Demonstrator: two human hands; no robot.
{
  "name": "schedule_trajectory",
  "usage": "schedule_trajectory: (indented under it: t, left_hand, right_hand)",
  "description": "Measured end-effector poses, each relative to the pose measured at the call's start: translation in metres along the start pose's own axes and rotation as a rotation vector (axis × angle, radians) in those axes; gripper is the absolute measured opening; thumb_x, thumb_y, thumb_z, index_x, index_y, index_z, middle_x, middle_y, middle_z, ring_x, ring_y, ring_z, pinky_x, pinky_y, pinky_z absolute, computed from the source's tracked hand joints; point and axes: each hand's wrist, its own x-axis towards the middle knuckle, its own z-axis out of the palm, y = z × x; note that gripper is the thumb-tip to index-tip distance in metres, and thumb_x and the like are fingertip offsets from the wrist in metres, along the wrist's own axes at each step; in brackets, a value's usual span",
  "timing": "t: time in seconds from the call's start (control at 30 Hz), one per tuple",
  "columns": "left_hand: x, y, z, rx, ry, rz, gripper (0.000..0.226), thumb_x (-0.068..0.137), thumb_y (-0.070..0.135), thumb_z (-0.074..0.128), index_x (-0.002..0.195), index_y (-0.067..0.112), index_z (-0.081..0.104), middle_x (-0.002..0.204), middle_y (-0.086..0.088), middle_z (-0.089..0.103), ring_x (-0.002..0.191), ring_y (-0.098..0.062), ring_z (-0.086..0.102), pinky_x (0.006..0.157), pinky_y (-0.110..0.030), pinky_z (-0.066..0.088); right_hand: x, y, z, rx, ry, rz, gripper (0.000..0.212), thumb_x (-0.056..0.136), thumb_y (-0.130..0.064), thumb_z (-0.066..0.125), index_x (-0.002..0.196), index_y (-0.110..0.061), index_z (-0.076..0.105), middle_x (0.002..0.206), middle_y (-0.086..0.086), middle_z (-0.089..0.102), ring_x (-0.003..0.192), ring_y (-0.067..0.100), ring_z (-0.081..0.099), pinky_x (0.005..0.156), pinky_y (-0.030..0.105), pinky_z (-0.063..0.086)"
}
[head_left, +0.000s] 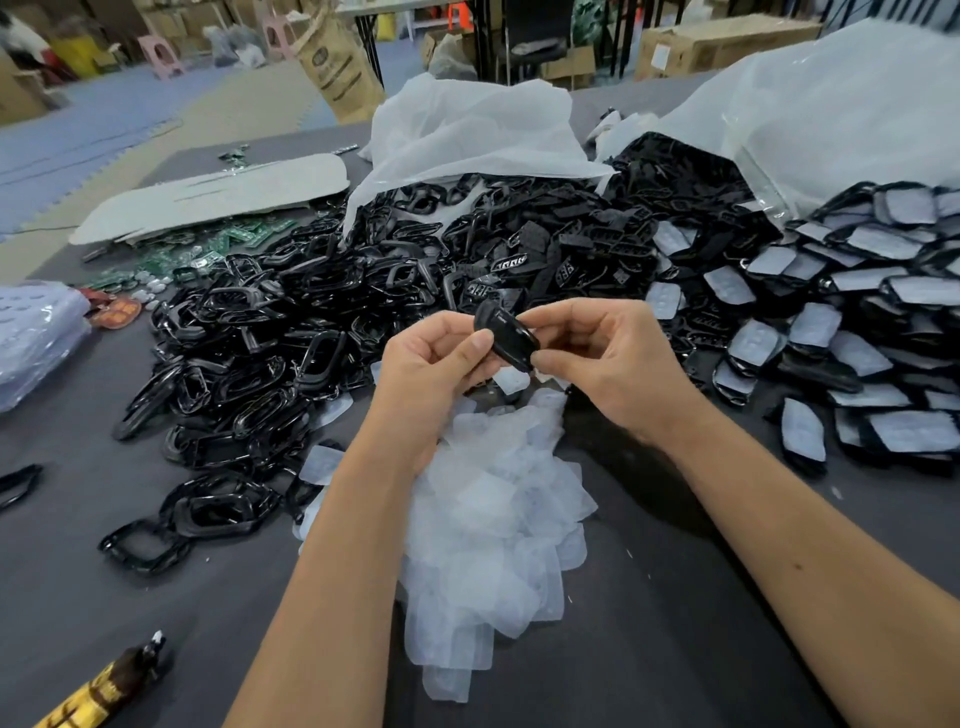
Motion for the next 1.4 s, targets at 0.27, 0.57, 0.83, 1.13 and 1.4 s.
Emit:
schedule_trajectory:
  t: [0.27,0.57,0.83,1.13,1.4]
  left_hand:
    - [0.021,0.038,0.053,0.820,-0.038,0.255,0.027,0.083,-0.001,0.078,0.083,0.026,0.077,0.073,0.001,0.074,0.073,-0.018,0.072,0.075,-0.038,0.061]
    - [0.060,0.007,0.187,1.056,-0.085,0.474,0.025,0.088,0.002,0.070,0.101,0.019,0.082,0.099,-0.006,0.073,0.091,-0.024,0.066,0.076,-0.027,0.045]
    - [0.082,-0.013,0.280,1.164,-0.271,0.508,0.046,0.098,0.022,0.064,0.144,0.021,0.058,0.144,-0.007,0.052,0.138,-0.033,0.035,0.111,-0.042,0.038]
    - [0.079,-0.009,0.234,1.040,-0.152,0.475,0.033,0.102,0.022,0.062,0.133,0.014,0.067,0.129,-0.011,0.063,0.124,-0.031,0.052,0.106,-0.038,0.042]
    - [0.050,0.005,0.113,1.144,0.083,0.290,0.018,0.090,0.013,0.068,0.103,0.015,0.079,0.105,-0.008,0.074,0.102,-0.025,0.065,0.088,-0.031,0.048]
  right_hand:
    - [-0.004,-0.031,-0.055,-0.555,0.111,-0.189,0.038,0.080,0.011,0.073,0.103,-0.018,0.082,0.091,-0.012,0.076,0.087,-0.001,0.070,0.080,0.022,0.058]
    - [-0.030,-0.040,-0.153,-0.939,0.369,-0.058,0.030,0.079,0.007,0.074,0.094,-0.016,0.084,0.091,-0.001,0.079,0.085,0.011,0.071,0.082,0.025,0.055]
    - [-0.025,-0.026,-0.211,-1.214,0.762,0.316,0.034,0.096,-0.002,0.056,0.118,-0.016,0.078,0.113,0.015,0.074,0.122,0.037,0.052,0.099,0.047,0.049]
    - [-0.008,-0.034,-0.201,-1.172,0.699,0.238,0.036,0.096,-0.002,0.051,0.114,-0.013,0.080,0.112,0.012,0.077,0.113,0.032,0.067,0.099,0.038,0.053]
    - [0.026,-0.028,-0.085,-0.952,0.234,0.016,0.020,0.091,-0.011,0.068,0.106,-0.017,0.081,0.100,0.002,0.079,0.097,0.022,0.071,0.091,0.038,0.057]
